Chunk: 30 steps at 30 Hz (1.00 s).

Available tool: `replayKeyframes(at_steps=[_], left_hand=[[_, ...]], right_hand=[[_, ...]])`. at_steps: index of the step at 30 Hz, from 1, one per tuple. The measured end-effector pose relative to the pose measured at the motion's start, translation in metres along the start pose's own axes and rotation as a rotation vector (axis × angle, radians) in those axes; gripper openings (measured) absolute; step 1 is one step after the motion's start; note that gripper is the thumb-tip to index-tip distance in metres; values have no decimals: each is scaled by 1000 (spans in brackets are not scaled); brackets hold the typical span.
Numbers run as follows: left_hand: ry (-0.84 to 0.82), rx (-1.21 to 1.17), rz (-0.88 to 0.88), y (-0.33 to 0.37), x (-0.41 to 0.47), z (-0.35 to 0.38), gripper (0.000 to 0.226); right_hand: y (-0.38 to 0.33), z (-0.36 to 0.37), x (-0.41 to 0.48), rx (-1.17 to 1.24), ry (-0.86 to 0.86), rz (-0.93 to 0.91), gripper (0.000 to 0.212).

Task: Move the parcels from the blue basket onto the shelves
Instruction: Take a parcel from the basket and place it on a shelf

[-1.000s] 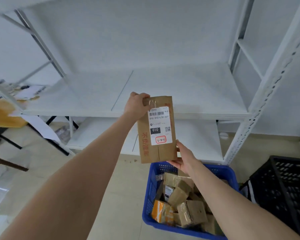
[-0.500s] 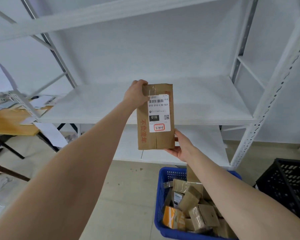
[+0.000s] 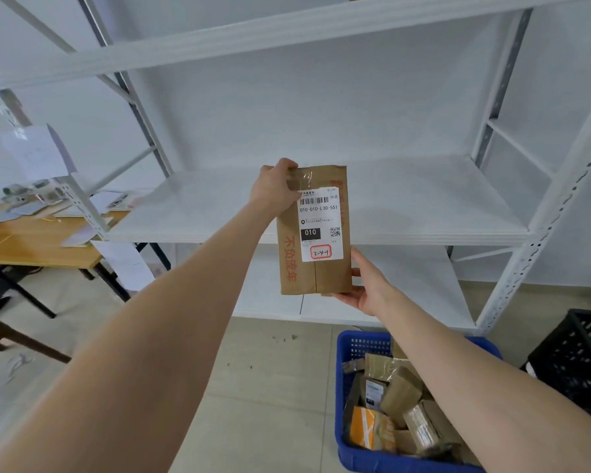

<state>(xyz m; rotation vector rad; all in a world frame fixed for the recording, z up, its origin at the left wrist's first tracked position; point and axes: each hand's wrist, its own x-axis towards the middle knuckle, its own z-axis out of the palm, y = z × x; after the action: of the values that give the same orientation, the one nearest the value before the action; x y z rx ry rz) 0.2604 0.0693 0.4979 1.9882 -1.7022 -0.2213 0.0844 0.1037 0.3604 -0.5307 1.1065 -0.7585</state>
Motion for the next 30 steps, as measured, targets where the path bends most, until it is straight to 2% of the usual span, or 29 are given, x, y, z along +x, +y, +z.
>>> replayKeyframes(at_steps=[4, 12, 15, 25, 30], left_hand=[[-35, 4, -30, -45, -13, -1, 49], [-167, -14, -152, -157, -24, 35, 44], [-213, 11, -194, -199, -17, 53, 51], [-367, 68, -312, -345, 61, 114, 54], [-369, -4, -383, -410, 96, 131, 52]], right_hand=[[36, 26, 10, -38, 24, 53, 61], [122, 74, 57, -30, 84, 251, 55], [147, 90, 85, -41, 87, 295, 54], [202, 166, 224, -21, 143, 399, 41], [214, 208, 283, -13, 194, 436, 37]])
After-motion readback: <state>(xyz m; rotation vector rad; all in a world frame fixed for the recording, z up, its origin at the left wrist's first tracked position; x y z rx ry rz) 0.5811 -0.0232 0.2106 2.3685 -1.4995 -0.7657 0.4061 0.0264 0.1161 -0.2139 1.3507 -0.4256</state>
